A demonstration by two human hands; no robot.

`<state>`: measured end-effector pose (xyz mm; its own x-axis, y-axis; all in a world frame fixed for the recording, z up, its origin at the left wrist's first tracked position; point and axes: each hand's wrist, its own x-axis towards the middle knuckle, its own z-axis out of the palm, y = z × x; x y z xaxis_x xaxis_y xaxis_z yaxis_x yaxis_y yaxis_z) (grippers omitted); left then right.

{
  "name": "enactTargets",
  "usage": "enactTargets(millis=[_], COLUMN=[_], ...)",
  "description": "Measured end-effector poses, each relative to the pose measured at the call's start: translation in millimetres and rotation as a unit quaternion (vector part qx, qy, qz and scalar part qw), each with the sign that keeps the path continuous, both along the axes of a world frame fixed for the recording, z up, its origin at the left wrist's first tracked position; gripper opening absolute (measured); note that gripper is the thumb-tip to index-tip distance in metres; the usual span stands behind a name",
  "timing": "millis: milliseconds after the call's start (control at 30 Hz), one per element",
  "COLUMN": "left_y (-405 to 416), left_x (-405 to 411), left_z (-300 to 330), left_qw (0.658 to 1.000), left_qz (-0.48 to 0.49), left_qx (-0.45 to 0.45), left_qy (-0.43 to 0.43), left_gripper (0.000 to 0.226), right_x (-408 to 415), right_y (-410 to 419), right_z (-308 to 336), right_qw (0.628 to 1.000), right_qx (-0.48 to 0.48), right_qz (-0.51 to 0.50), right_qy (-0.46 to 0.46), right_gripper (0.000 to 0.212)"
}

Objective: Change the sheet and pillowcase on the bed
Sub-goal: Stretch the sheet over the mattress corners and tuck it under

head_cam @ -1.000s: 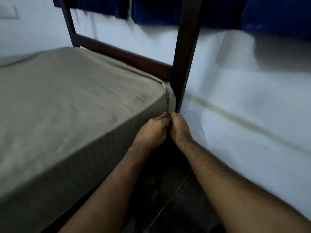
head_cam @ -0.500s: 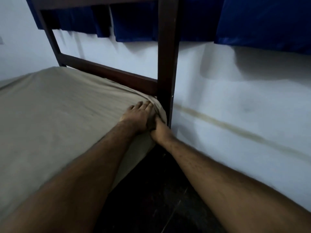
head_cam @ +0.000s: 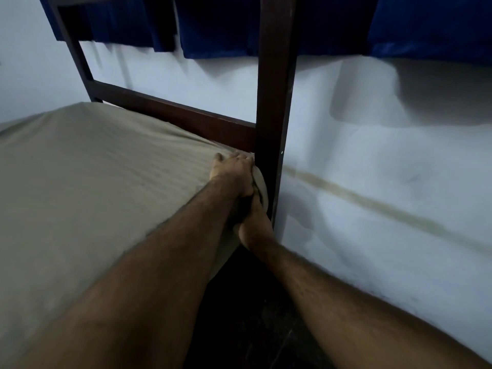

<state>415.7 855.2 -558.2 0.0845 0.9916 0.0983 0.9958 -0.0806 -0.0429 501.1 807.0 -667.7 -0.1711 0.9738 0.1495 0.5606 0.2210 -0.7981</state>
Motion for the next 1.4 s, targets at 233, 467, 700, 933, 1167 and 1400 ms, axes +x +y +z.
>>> enactTargets(millis=[233, 467, 700, 933, 1167, 1400], left_y=[15.7, 8.6, 27.5, 32.9, 28.0, 29.4], left_x=[1.1, 2.9, -3.6, -12.0, -0.4, -10.0], left_z=[-6.5, -3.9, -2.1, 6.1, -10.1, -3.4], left_qw=[0.997, 0.991, 0.987, 0.983, 0.955, 0.972], left_qz=[0.015, 0.052, 0.021, 0.002, 0.088, 0.006], left_qx=[0.041, 0.073, 0.013, -0.037, 0.111, 0.046], left_qy=[-0.063, -0.102, -0.161, -0.182, -0.260, -0.232], left_gripper=[0.043, 0.034, 0.028, 0.022, 0.013, 0.017], right_x=[29.5, 15.0, -13.3, -1.2, 2.9, 24.6], right_y=[9.7, -15.7, -0.4, 19.2, 33.1, 7.9], right_z=[-6.0, -27.2, -27.9, -25.3, -22.6, -60.4], right_qw=[0.996, 0.997, 0.998, 0.998, 0.988, 0.960], right_qx=[0.060, 0.048, -0.067, -0.041, 0.043, 0.080], right_qz=[0.057, 0.008, -0.005, -0.004, 0.013, 0.080], right_qy=[-0.044, -0.059, 0.003, -0.040, -0.147, -0.255], right_gripper=[0.089, 0.078, 0.104, 0.103, 0.076, 0.088])
